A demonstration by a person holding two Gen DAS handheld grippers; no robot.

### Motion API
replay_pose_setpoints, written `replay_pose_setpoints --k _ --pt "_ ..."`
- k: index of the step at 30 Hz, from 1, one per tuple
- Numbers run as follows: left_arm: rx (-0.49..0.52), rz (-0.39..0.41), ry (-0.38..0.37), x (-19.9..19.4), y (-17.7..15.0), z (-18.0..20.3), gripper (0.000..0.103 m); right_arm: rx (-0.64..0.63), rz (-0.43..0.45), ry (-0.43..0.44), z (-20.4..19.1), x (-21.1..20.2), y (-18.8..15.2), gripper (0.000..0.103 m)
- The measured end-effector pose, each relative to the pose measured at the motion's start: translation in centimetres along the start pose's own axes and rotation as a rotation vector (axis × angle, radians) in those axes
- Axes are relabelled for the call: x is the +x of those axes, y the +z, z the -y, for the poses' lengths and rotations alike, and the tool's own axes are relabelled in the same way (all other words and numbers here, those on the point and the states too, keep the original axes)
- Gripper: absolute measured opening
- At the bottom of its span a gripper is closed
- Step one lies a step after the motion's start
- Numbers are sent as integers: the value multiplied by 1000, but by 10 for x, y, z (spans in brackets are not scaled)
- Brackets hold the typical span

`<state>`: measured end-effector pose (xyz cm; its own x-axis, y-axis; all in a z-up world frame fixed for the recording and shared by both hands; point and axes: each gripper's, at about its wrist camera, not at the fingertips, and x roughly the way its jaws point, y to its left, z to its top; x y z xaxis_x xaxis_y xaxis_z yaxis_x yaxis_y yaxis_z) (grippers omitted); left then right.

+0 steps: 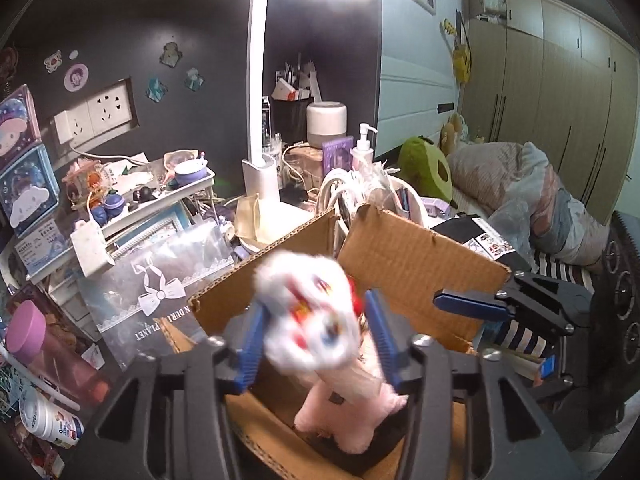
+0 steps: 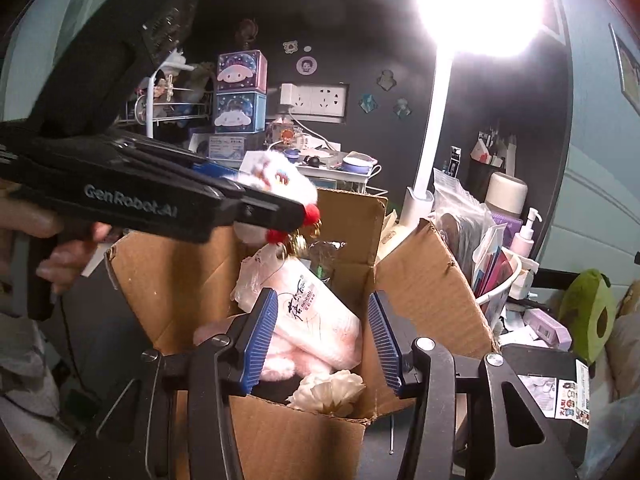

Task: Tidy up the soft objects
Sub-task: 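Carry the lion plush into the box with the left gripper while the right carries the flower, then grasp the green jelly cup with the left gripper while the right gripper grasps the black foam ball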

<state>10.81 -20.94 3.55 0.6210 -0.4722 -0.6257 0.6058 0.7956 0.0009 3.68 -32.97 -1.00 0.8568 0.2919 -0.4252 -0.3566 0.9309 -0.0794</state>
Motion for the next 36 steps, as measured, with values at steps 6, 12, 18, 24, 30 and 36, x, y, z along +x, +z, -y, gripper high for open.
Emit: replay_pose_setpoints --k 6,12,18,24,30,36 --pt "-14 34 20 -12 -1 -5 72 -5 -2 -4 -2 -1 2 43" --pt "-46 86 56 -38 -9 -22 83 -12 -1 -13 -9 -4 6 43" --pt "-104 126 110 -72 -31 -56 88 -28 24 -3 -30 -13 19 52" --pt "-156 134 200 -100 -64 -97 90 -57 81 40 -71 -20 39 57" --pt "-227 91 278 -110 -105 -151 90 -119 120 125 -126 -16 57 59" --pt "-265 18 291 -91 -135 -187 90 -162 32 228 -180 18 58 59"
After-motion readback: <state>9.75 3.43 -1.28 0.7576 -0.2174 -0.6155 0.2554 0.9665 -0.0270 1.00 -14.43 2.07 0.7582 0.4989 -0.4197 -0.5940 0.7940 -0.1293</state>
